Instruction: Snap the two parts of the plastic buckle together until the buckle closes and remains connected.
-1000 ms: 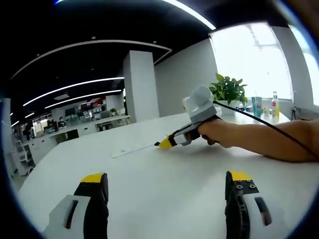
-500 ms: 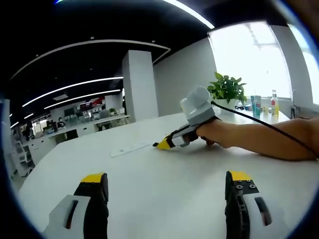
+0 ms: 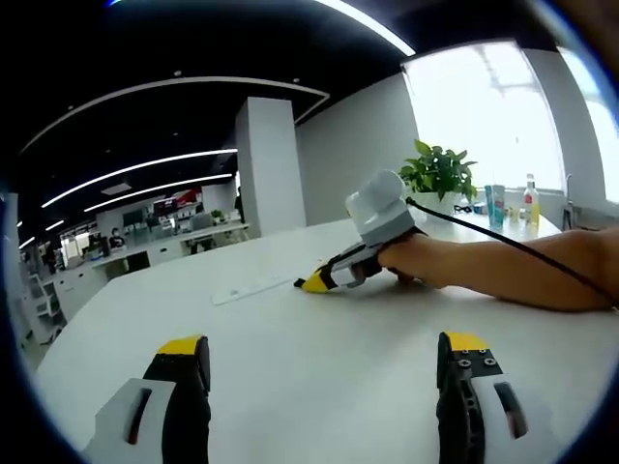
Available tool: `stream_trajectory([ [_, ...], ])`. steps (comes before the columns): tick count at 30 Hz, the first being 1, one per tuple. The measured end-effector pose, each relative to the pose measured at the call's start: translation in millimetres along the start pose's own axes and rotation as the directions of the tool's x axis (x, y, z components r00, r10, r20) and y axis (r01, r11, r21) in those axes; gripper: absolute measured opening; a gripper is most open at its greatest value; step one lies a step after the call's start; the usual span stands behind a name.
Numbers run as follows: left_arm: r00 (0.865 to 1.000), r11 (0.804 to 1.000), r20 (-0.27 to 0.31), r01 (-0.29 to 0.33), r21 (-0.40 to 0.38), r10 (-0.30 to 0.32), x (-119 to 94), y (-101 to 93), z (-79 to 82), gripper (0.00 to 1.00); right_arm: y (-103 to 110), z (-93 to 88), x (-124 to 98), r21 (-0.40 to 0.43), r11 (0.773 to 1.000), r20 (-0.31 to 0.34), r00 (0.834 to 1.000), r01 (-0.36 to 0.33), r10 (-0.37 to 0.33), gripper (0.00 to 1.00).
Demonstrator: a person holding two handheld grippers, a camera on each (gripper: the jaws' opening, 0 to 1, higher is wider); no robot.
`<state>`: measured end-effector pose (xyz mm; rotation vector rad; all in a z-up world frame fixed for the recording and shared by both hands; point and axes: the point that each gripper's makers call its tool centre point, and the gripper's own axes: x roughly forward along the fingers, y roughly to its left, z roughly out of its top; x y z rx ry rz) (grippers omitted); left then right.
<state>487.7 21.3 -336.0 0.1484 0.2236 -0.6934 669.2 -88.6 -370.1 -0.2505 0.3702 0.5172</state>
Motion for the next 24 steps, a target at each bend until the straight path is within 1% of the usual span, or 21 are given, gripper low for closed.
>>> stream_trajectory([
  [4, 1.000, 1.000, 0.000, 0.003, 0.004, -0.003, 0.1, -1.6, 0.6, 0.99, -0.9, 0.2, -0.8, -0.008, 1.000, 0.004, 1.000, 0.009, -0.009, 0.11],
  [10, 1.000, 1.000, -0.002, 0.000, 0.002, 0.000, -0.6, -2.0, 0.0, 0.99, -3.7, 4.5, 0.1, -0.034, 0.999, 0.028, 0.999, 0.021, -0.020, 0.11],
  [15, 1.000, 1.000, -0.003, 0.000, 0.002, 0.000, -1.1, -3.2, 0.1, 0.99, -1.9, 1.6, 3.8, -0.040, 0.999, 0.004, 1.000, 0.003, -0.003, 0.11],
  [24, 1.000, 1.000, -0.005, 0.003, 0.006, -0.003, 0.5, -1.5, 0.3, 0.99, 1.3, 0.9, 2.8, -0.055, 0.998, 0.005, 1.000, 0.000, 0.000, 0.11],
])
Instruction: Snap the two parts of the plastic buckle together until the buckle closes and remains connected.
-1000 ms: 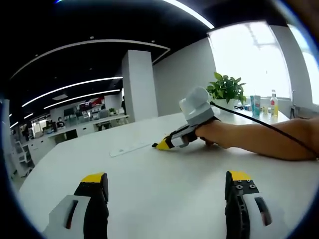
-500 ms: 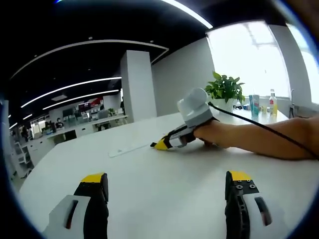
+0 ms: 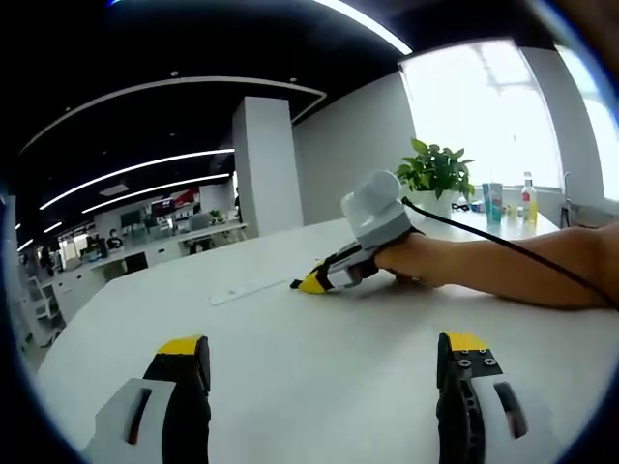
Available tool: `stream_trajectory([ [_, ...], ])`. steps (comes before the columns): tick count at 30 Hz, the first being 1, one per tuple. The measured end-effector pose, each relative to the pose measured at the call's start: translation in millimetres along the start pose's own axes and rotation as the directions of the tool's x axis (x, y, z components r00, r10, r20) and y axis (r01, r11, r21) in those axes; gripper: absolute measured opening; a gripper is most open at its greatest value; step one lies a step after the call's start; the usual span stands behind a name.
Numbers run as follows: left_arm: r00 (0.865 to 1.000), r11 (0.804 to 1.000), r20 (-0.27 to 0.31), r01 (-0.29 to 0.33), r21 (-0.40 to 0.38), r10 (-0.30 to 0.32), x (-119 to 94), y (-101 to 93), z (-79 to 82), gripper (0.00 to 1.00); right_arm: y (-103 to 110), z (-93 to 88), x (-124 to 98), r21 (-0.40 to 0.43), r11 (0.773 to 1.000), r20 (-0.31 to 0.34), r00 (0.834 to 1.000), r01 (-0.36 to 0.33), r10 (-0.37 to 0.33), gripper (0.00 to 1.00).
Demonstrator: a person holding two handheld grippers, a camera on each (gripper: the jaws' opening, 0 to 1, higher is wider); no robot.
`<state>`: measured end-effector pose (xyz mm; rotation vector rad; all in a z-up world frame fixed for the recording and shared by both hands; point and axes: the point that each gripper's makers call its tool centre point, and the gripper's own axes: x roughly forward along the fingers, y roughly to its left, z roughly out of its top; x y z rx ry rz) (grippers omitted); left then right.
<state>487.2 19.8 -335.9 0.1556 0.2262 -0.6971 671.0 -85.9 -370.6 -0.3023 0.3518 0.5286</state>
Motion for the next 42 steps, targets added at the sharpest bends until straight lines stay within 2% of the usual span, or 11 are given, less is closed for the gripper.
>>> stream_trajectory([
  [3, 1.000, 1.000, 0.002, -0.002, -0.001, 0.002, -1, 0.3, 0.3, 0.99, 2, 0.1, 0, 0.000, 1.000, 0.000, 1.000, -0.006, 0.006, 0.12],
  [9, 1.000, 1.000, 0.003, -0.002, -0.001, 0.002, 0, 2.6, 0.7, 0.99, 5, 2.2, 0, -0.002, 1.000, 0.012, 1.000, -0.010, 0.010, 0.22],
  [14, 1.000, 1.000, 0.002, -0.001, -0.001, 0.001, -1, 1.0, 0.2, 0.99, 8, 9.6, -2, 0.003, 1.000, 0.054, 0.998, -0.014, 0.014, 0.54],
  [18, 1.000, 1.000, 0.001, -0.001, -0.002, 0.001, 0, 2.4, -0.1, 0.99, 6, 17.4, 0, -0.019, 1.000, 0.097, 0.995, 0.002, 0.000, 0.93],
  [19, 1.000, 1.000, 0.002, -0.003, -0.003, 0.003, 0, 2.7, 0.1, 0.99, 5, 20.1, 0, -0.024, 1.000, 0.111, 0.994, 0.006, -0.004, 0.98],
  [25, 1.000, 1.000, 0.000, 0.000, -0.006, 0.000, -1, 1.3, -0.8, 1.00, 1, 26.9, -1, -0.050, 0.998, 0.152, 0.988, 0.028, -0.020, 1.00],
  [34, 1.000, 1.000, -0.005, -0.011, 0.014, 0.011, 1, 5.6, -2.7, 0.99, -9, 32.6, -2, -0.053, 0.996, 0.165, 0.985, 0.065, -0.056, 1.00],
  [39, 1.000, 1.000, -0.006, -0.013, 0.020, 0.013, 1, 4.5, -4.2, 1.00, -5, 31.1, -6, -0.054, 0.996, 0.166, 0.984, 0.067, -0.057, 0.99],
  [41, 1.000, 1.000, -0.007, -0.017, 0.017, 0.017, 1, 7.4, -4.8, 1.00, -3, 30.2, -5, -0.069, 0.996, 0.160, 0.986, 0.062, -0.050, 1.00],
  [42, 1.000, 1.000, -0.007, -0.020, 0.015, 0.020, 1, 9.3, -5.3, 0.99, -4, 30.6, -7, -0.106, 0.991, 0.155, 0.986, 0.082, -0.065, 0.99],
])
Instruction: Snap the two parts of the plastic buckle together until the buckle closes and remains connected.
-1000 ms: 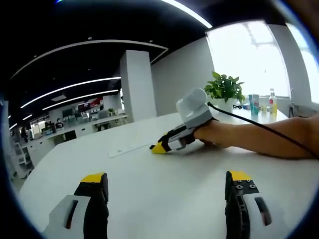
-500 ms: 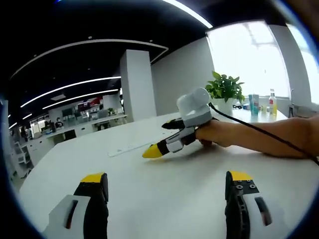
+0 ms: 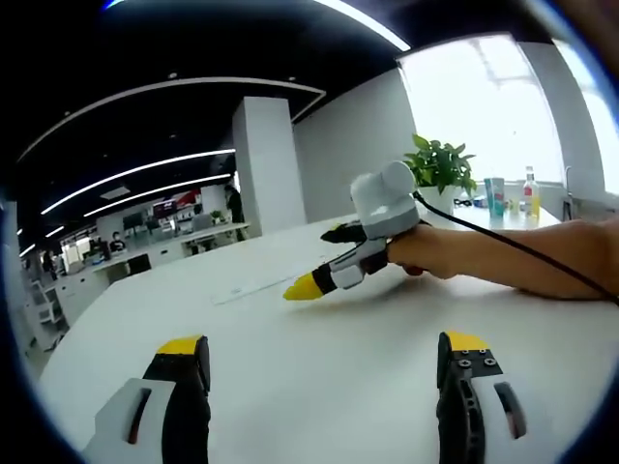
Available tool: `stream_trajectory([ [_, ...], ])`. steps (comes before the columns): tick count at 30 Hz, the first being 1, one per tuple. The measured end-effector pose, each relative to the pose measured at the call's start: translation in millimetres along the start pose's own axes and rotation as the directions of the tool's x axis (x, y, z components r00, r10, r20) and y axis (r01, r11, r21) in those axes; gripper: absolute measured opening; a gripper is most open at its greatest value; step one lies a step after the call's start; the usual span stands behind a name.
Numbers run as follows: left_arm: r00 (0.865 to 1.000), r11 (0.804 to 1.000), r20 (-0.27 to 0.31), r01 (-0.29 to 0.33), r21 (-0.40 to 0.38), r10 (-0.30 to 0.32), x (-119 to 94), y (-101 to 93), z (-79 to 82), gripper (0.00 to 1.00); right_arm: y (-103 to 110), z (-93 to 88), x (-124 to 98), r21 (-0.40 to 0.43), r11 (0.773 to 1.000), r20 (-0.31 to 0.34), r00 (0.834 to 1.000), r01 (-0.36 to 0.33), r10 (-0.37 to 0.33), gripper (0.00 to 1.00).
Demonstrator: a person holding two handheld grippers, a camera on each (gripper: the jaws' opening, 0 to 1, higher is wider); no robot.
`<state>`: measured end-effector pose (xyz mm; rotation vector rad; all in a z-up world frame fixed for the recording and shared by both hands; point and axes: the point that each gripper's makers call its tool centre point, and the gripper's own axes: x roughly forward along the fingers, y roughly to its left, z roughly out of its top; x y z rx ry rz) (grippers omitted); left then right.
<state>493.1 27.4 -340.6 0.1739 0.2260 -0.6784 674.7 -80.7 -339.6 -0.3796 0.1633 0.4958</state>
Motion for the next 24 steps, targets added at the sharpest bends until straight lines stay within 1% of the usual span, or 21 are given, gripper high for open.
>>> stream_trajectory([
  [1, 1.000, 1.000, -0.001, -0.002, 0.001, 0.002, 0, 1.1, -0.5, 0.99, 0, 5.2, -2, -0.030, 0.999, 0.018, 1.000, 0.012, -0.011, 0.97],
  [4, 1.000, 1.000, 0.006, -0.019, 0.011, 0.019, -2, 4.2, 0.1, 0.99, 4, 10.2, -3, 0.000, 1.000, 0.030, 1.000, -0.005, 0.005, 0.99],
  [8, 0.999, 1.000, 0.021, -0.026, -0.007, 0.026, -3, 6.9, 3.0, 0.99, 5, 3.3, -1, -0.015, 1.000, 0.011, 1.000, -0.003, 0.003, 1.00],
  [9, 0.999, 1.000, 0.022, -0.027, -0.008, 0.027, -3, 8.0, 3.3, 1.00, 3, 3.0, -5, -0.022, 1.000, 0.016, 1.000, 0.008, -0.008, 1.00],
  [11, 1.000, 1.000, 0.020, -0.024, -0.010, 0.024, -2, 9.1, 3.1, 0.99, -6, 5.9, -10, -0.058, 0.996, 0.031, 0.998, 0.062, -0.060, 1.00],
  [14, 1.000, 1.000, 0.010, -0.024, 0.002, 0.024, -2, 9.3, 1.0, 0.99, -9, 7.8, -17, -0.038, 0.997, 0.036, 0.997, 0.064, -0.062, 1.00],
  [18, 1.000, 1.000, 0.006, -0.022, 0.000, 0.022, -2, 10.1, -0.8, 0.99, -6, 1.8, -23, -0.027, 0.998, 0.023, 0.998, 0.060, -0.059, 1.00],
  [19, 1.000, 1.000, 0.006, -0.021, 0.000, 0.021, -2, 9.3, -1.0, 0.99, -4, 1.1, -26, 0.004, 0.999, 0.025, 0.998, 0.055, -0.055, 1.00],
  [24, 1.000, 1.000, 0.009, -0.008, -0.007, 0.008, -3, 6.1, -0.4, 0.99, -9, 1.4, -37, 0.029, 0.997, 0.033, 0.997, 0.074, -0.075, 1.00],
])
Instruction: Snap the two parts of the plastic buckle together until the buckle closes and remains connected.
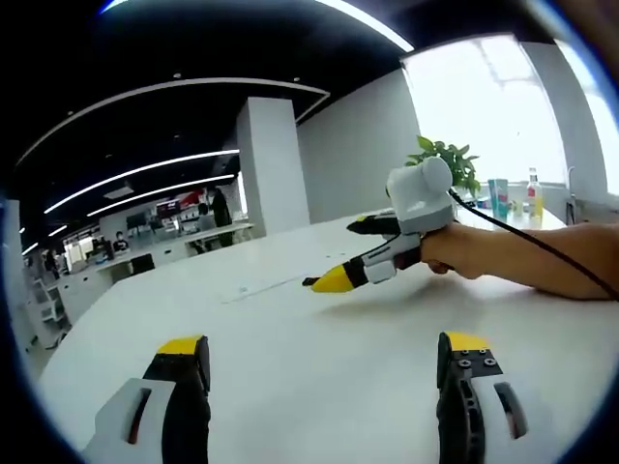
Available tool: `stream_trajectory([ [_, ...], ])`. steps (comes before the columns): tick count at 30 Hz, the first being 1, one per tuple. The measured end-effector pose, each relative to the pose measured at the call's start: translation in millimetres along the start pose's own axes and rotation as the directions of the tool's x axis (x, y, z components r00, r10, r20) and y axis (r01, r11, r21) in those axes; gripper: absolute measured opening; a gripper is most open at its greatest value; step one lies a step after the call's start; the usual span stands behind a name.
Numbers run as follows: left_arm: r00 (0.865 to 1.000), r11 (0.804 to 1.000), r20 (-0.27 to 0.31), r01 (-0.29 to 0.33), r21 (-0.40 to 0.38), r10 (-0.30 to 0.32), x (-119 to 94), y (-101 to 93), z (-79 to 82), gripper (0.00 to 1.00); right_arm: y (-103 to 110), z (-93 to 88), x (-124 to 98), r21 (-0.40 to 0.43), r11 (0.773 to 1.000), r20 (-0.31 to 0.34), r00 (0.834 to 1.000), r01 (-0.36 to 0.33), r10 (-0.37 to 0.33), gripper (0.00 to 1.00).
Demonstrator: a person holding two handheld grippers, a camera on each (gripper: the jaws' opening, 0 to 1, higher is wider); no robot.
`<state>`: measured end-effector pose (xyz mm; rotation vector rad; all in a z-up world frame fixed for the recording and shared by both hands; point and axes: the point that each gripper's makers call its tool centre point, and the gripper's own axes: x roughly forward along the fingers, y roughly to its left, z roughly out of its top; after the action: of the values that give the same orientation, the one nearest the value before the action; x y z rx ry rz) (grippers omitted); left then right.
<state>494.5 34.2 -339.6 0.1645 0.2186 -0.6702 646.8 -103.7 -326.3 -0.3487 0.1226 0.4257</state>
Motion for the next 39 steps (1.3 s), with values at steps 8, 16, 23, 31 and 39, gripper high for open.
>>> stream_trajectory([
  [8, 1.000, 1.000, 0.018, -0.010, -0.018, 0.010, -7, -2.5, 1.7, 0.99, 3, -8.7, -14, 0.015, 1.000, -0.015, 1.000, 0.007, -0.007, 0.97],
  [16, 0.999, 1.000, 0.039, -0.015, -0.027, 0.016, -10, -3.4, 5.2, 0.99, -1, -12.6, -36, 0.038, 0.999, -0.008, 1.000, 0.018, -0.018, 0.92],
  [23, 0.998, 0.999, 0.059, -0.014, -0.033, 0.016, -12, -3.0, 10.1, 0.99, 3, -8.7, -54, 0.046, 0.999, 0.004, 1.000, 0.017, -0.017, 0.90],
  [31, 0.998, 0.999, 0.056, -0.021, -0.034, 0.023, -5, 5.5, 9.7, 0.99, -2, -26.2, -68, 0.072, 0.997, -0.033, 0.999, 0.015, -0.012, 0.87],
  [39, 0.998, 0.999, 0.060, -0.017, -0.028, 0.019, -1, 7.8, 13.2, 0.99, 1, -20.9, -84, 0.071, 0.997, -0.016, 1.000, 0.002, -0.001, 0.85],
])
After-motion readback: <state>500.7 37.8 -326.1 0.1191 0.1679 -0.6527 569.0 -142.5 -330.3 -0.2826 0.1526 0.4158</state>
